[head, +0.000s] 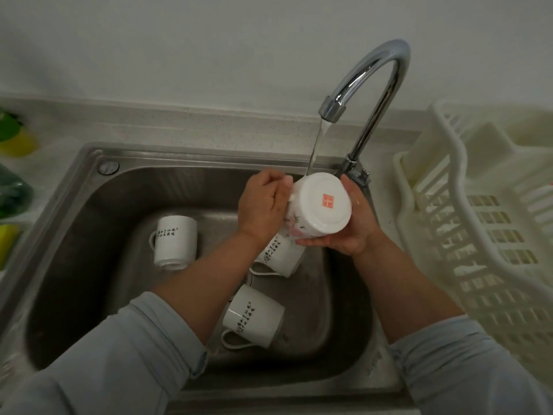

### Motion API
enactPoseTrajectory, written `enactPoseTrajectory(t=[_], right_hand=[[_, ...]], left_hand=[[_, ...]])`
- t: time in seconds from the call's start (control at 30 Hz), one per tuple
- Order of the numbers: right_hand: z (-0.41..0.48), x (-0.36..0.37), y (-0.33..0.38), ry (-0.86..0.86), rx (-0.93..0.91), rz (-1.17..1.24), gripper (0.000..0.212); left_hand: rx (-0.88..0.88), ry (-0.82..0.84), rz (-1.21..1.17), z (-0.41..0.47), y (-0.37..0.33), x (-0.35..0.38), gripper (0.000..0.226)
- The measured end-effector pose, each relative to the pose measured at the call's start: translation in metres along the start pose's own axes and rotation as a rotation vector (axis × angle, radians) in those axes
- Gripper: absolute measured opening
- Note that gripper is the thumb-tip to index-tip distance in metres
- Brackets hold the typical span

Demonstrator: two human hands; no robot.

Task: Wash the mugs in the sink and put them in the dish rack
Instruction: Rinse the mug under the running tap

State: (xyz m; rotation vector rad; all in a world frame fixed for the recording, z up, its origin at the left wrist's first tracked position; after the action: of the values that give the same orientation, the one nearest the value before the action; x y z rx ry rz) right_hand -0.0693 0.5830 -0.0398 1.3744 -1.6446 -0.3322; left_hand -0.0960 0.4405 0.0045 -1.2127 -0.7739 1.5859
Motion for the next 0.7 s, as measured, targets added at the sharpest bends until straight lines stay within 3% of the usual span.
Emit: enactPoseTrajectory(t=[0.13, 0.27, 0.37, 0.57, 0.7], right_hand=[[-0.006, -0.005, 0.003, -0.092, -0.087, -0.067, 0.057], [-0.014, -0.008, 0.004, -0.160, -0.258, -0.019, 0.036], [-0.018, -0.011, 0.003, -0.181, -0.313, 0.079, 0.036], [-0.021, -0.006, -0.015, -0.236, 0.017, 0.242, 0.034], [-0.026, 0.003, -0.011, -0.236, 0.166, 0.226, 0.033]], left_hand=[[-0.464, -0.058, -0.264, -0.006, 0.018, 0.019, 0.006], [-0.830, -0.020, -0.639, -0.012, 0.019, 0.036, 0.042], [-0.930, -0.057, -0.755, -0.014, 0.011, 0.045, 0.055], [-1.006, -0.241, -0.854, -0.019, 0.008, 0.040, 0.041], [-0.837, -0.189, -0.694, -0.012, -0.001, 0.033, 0.019]])
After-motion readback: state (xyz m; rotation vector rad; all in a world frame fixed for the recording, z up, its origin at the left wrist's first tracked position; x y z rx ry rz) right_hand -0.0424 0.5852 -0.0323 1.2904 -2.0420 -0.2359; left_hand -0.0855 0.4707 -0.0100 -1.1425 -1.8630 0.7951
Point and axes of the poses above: each hand's wrist, its own z-axis towards the middle knuckle, its own x-axis out of the palm, y = z × x, the point moved 5 cm from there along z, towards the middle knuckle, and after that the axes turned 7 degrees about -z, right-handed, at the moved point
